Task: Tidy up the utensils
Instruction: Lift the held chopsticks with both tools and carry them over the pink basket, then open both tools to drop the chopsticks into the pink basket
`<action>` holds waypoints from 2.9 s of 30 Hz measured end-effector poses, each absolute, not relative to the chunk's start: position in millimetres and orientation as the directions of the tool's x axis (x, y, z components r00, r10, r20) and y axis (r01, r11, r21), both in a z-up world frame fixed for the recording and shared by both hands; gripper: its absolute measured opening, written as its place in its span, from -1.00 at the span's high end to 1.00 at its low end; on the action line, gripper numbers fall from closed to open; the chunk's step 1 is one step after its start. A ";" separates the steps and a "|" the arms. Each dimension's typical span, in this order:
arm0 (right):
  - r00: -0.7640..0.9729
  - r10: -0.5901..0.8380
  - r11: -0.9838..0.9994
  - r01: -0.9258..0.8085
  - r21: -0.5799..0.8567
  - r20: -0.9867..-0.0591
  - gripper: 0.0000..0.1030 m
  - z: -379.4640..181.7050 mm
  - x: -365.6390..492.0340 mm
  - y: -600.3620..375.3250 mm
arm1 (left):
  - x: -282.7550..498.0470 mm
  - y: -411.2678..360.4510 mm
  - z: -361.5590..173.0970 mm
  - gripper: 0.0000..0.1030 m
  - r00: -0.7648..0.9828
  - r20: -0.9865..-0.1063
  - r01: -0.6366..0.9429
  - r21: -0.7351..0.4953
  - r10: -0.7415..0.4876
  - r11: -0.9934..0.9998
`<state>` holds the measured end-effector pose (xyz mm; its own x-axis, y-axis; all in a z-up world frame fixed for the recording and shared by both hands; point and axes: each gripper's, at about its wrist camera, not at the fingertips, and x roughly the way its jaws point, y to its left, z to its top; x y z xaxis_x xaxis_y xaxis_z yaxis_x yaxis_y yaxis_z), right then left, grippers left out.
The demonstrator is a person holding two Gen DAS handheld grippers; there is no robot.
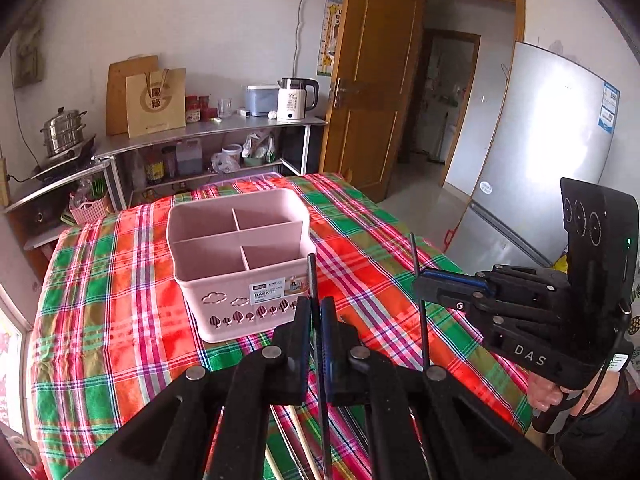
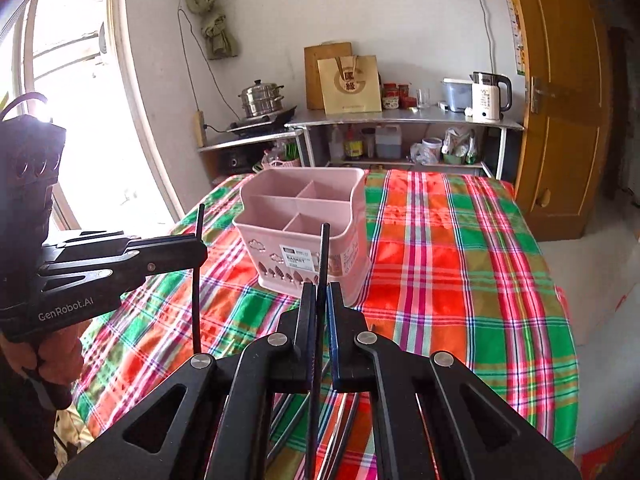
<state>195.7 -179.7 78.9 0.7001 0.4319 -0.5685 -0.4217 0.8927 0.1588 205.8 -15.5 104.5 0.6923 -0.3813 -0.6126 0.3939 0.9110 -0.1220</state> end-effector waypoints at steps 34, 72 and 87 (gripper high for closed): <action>0.777 0.492 0.870 -0.453 0.193 -0.393 0.91 151.9 201.0 -184.5 | 221.1 42.6 186.0 0.92 0.770 -0.530 0.285 -0.213 -0.356 0.935; 0.733 0.542 0.840 -0.463 0.283 -0.410 0.90 133.8 321.0 -123.4 | 343.7 98.1 157.5 0.92 0.779 -0.550 0.179 -0.265 -0.301 0.947; 0.759 0.518 0.855 -0.457 0.244 -0.395 0.68 144.4 298.9 -132.5 | 302.1 108.1 180.0 0.57 0.849 -0.466 0.153 -0.235 -0.250 0.960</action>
<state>298.9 -132.5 144.4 0.7590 0.5178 -0.3946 -0.4568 0.8555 0.2439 302.1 108.1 180.0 0.8489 -0.2495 -0.4659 0.1531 0.9598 -0.2351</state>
